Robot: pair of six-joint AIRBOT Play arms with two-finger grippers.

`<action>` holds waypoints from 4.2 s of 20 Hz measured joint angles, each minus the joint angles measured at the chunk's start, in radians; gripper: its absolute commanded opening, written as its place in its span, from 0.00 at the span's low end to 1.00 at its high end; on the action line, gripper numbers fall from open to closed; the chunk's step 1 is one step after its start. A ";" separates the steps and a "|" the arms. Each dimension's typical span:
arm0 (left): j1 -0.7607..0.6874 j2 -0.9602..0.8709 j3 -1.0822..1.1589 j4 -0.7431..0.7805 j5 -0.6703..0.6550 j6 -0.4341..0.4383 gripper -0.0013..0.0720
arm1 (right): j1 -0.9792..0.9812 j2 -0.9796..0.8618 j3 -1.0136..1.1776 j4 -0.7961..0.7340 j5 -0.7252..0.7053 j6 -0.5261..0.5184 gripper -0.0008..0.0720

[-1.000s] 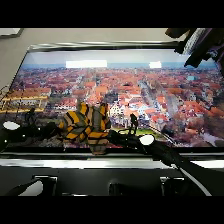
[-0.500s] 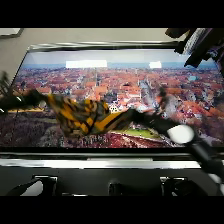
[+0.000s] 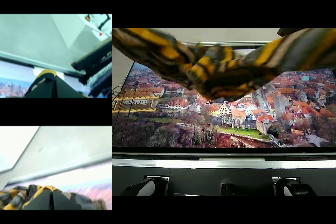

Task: Fold the clothes and pants, and hang the long-sleeved shirts on hangers.

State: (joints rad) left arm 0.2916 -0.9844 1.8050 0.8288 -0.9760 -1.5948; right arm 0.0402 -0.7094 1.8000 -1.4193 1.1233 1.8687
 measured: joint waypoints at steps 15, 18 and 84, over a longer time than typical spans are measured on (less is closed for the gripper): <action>-0.037 -0.003 0.031 0.338 -0.115 -0.213 0.04 | -0.018 -0.165 0.217 -0.260 0.444 0.150 0.05; -0.138 -0.228 0.028 0.305 -0.045 -0.148 0.04 | -0.018 -0.318 0.154 -0.264 0.496 0.122 0.05; -0.503 0.132 -1.255 0.163 -0.037 -0.194 0.04 | 0.395 -0.025 -1.244 0.404 -0.058 0.298 0.10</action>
State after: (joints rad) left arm -0.2115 -0.8520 0.5495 0.9913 -1.0134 -1.7885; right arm 0.4351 -0.7341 0.5564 -1.0149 1.0653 2.1662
